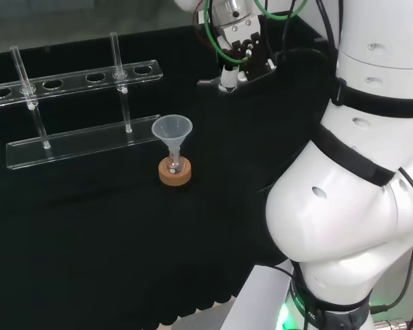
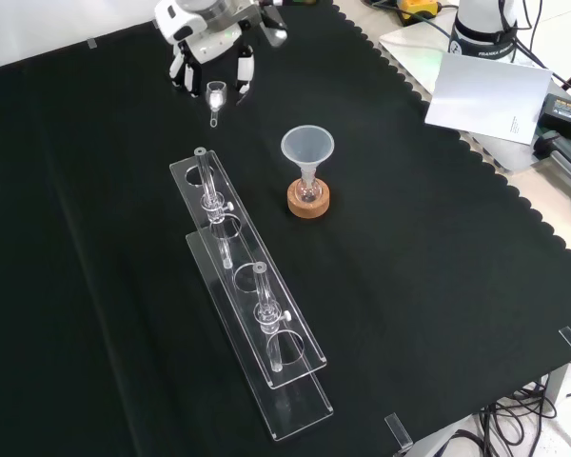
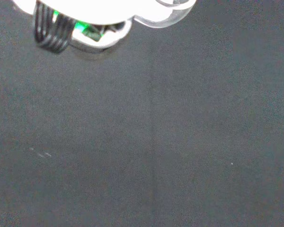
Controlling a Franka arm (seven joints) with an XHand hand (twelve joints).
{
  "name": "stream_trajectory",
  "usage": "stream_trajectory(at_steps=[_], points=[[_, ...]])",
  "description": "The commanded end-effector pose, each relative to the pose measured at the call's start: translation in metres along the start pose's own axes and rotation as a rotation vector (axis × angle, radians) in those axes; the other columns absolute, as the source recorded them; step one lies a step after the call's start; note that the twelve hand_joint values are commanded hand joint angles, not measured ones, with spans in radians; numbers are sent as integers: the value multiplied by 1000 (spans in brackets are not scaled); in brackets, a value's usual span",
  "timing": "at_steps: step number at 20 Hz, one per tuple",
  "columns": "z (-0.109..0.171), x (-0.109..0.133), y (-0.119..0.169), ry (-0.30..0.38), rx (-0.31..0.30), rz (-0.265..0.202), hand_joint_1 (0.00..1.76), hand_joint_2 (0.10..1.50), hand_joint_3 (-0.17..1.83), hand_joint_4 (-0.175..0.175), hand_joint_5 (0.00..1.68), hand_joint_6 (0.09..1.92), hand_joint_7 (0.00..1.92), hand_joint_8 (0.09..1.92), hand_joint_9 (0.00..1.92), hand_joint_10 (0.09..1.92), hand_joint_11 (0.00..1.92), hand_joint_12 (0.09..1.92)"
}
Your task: Pour all the NaCl from the weighing funnel into the round-bottom flask.
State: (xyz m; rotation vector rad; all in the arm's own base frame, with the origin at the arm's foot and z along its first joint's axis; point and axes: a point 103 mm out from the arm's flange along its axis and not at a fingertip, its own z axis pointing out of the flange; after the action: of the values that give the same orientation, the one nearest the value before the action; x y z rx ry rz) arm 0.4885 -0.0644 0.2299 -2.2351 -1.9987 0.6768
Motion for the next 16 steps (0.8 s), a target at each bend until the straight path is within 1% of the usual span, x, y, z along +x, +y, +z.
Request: stream_trajectory(at_steps=[1,5,13,14,16], points=[[-16,-3,-42,-25,-22,13,1138,699,513,175,1370,433,643,677,1089,256,979,933],[-27,3,-62,-43,-18,14,1138,700,512,175,1370,434,645,679,1089,255,979,932],[-37,29,-99,-80,-20,4,1137,701,511,175,1368,436,647,681,1091,252,979,932],[-37,34,-103,-87,-19,0,1137,701,511,175,1368,436,648,681,1091,251,978,932],[-37,45,-112,-126,-18,-9,1137,701,511,175,1368,437,649,681,1091,250,978,931]])
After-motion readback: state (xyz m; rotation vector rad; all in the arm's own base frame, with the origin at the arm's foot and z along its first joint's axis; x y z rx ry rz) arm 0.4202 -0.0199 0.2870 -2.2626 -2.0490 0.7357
